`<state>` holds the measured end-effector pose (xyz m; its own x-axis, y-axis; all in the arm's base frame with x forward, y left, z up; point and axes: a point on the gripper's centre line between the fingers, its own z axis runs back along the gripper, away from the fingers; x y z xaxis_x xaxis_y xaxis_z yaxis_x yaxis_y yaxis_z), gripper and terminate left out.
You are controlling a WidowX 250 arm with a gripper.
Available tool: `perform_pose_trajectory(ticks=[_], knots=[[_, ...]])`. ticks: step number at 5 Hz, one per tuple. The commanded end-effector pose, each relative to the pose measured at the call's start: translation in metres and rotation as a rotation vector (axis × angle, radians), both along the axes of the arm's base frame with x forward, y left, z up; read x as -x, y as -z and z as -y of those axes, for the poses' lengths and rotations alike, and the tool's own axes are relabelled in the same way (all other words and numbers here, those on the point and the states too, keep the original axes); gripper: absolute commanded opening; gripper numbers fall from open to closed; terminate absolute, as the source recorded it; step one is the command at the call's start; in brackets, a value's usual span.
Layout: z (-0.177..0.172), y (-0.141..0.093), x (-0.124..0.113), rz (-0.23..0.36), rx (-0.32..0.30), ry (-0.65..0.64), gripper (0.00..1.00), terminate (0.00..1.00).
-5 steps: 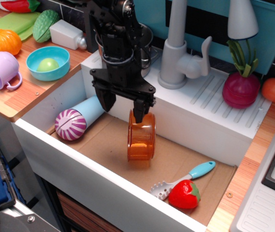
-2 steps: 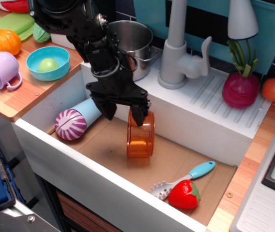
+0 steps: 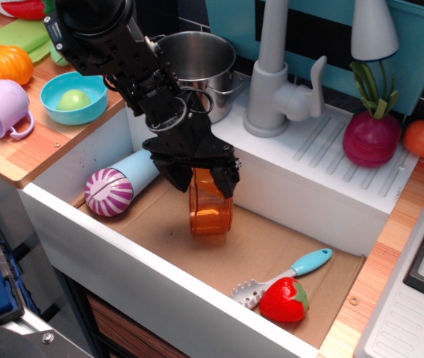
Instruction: Flip orange pot upright in sink
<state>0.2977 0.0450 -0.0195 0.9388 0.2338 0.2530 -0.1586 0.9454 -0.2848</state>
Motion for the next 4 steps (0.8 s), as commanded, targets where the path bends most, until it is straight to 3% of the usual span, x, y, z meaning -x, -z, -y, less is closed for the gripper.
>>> perform_pose_trajectory(ticks=[1,2,3,4], knots=[[0.009,-0.001,-0.009,0.059,-0.035,-0.008,0.00,0.00],[0.011,-0.007,-0.009,0.013,-0.007,-0.002,0.00,0.00],[0.013,-0.025,-0.007,-0.113,0.038,0.036,0.00,0.00],[0.021,-0.031,-0.004,-0.193,0.031,0.096,0.00,0.00]])
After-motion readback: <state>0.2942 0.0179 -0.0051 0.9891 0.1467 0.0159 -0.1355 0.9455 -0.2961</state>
